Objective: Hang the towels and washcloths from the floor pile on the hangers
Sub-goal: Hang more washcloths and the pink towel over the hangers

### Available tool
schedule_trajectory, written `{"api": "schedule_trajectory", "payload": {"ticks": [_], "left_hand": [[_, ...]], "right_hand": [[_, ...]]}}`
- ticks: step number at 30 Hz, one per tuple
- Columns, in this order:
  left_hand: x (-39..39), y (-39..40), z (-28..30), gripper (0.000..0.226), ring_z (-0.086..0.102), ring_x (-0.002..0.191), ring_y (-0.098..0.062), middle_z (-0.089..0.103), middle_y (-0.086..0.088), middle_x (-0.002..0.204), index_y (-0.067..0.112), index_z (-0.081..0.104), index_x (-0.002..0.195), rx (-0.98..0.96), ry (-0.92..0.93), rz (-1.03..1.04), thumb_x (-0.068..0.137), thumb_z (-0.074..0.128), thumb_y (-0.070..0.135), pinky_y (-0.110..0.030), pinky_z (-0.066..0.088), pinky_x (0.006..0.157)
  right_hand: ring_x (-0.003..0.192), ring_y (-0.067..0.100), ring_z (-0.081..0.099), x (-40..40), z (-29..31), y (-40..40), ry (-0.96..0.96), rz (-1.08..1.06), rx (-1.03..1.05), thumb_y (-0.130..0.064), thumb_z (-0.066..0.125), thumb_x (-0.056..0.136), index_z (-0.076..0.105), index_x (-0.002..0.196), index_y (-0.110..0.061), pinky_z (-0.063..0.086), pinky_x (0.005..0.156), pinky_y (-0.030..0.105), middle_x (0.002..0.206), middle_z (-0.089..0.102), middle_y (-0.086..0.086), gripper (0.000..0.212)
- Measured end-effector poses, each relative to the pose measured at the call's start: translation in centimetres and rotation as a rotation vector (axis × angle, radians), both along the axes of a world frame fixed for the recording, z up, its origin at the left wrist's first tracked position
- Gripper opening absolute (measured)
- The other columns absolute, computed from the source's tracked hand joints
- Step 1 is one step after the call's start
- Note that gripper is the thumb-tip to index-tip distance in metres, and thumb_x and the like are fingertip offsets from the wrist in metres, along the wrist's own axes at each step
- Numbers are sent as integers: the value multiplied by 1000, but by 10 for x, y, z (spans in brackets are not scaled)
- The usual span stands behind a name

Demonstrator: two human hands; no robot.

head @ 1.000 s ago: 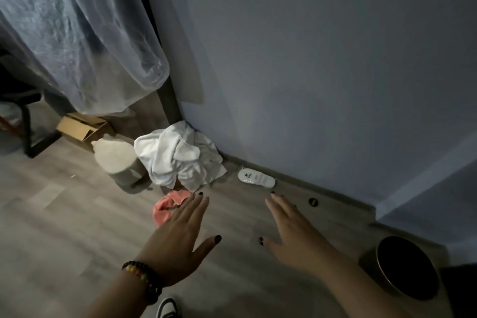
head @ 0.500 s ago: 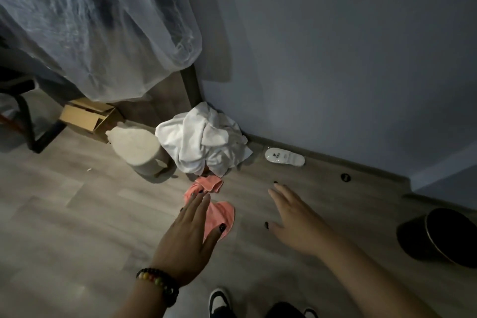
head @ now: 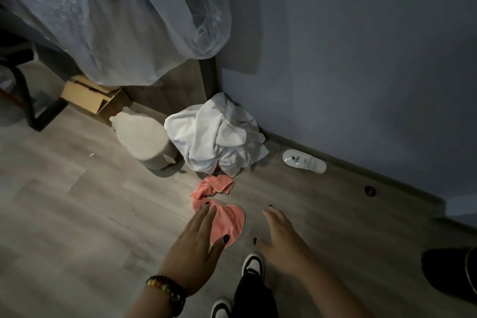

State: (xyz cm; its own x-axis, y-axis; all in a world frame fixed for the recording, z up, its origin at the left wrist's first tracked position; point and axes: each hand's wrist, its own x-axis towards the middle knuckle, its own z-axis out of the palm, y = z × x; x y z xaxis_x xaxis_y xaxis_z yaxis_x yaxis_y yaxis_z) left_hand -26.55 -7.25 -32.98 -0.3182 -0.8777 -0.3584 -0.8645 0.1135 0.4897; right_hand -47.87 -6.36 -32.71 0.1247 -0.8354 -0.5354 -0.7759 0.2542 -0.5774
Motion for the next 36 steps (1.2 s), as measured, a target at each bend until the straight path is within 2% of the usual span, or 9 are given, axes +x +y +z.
{"api": "schedule_trajectory", "payload": {"ticks": [5,9,12,18,23,28,32,34,36], "left_hand": [[-14,-51,-49,83,-1,147,-6,-1,5,161,21,5,153,74,13,41,84,16,66,-17,6,115],[-12,-81,-102,91,5,148,-9,3,4,161,20,8,153,121,8,79,79,16,72,-16,7,112],[-7,-94,-152,71,4,148,-8,2,6,162,20,8,153,171,46,110,97,36,52,-20,12,116],[3,-113,-260,65,6,148,-9,4,5,161,19,10,154,208,55,110,100,39,41,-15,9,111],[8,-136,-354,66,10,148,-12,7,2,162,19,12,153,202,49,76,99,42,42,-26,15,118],[17,-168,-429,68,11,148,-14,12,0,161,20,15,153,159,64,66,97,48,39,-31,17,120],[17,-193,-457,80,13,148,-18,10,-3,161,13,7,154,155,71,71,94,54,39,-35,19,120],[15,-203,-460,81,14,147,-18,9,-1,161,14,4,154,100,97,53,94,54,37,-32,18,120],[13,-209,-461,77,12,147,-15,10,0,160,15,5,153,46,107,45,96,52,35,-22,10,117]], "right_hand": [[145,15,18,-6,-63,-49,-4,-105,97,-25,54,95,23,148,-12,20,112,23,157,15,2,62],[141,15,26,-1,-119,-80,-13,-190,155,-26,55,93,29,147,-13,23,111,23,155,23,2,61],[140,14,29,6,-168,-95,-12,-228,204,-26,55,93,30,146,-14,25,108,22,153,26,0,60],[123,19,46,29,-279,-118,6,-268,306,-17,56,90,45,133,-10,30,87,16,141,38,7,45],[131,22,40,39,-380,-146,24,-241,327,-24,55,91,37,141,-10,32,103,26,146,35,9,55],[135,25,37,34,-470,-169,73,-265,347,-29,54,90,36,144,-10,31,108,32,147,36,10,60],[125,33,49,40,-540,-188,149,-134,389,-55,51,71,51,129,-11,43,103,39,134,49,14,72],[114,33,55,50,-564,-198,115,-147,338,-51,48,70,61,110,-17,47,97,41,120,58,12,54],[103,32,59,57,-583,-204,120,-182,282,-46,45,68,58,92,-21,50,89,43,108,61,8,37]]}}
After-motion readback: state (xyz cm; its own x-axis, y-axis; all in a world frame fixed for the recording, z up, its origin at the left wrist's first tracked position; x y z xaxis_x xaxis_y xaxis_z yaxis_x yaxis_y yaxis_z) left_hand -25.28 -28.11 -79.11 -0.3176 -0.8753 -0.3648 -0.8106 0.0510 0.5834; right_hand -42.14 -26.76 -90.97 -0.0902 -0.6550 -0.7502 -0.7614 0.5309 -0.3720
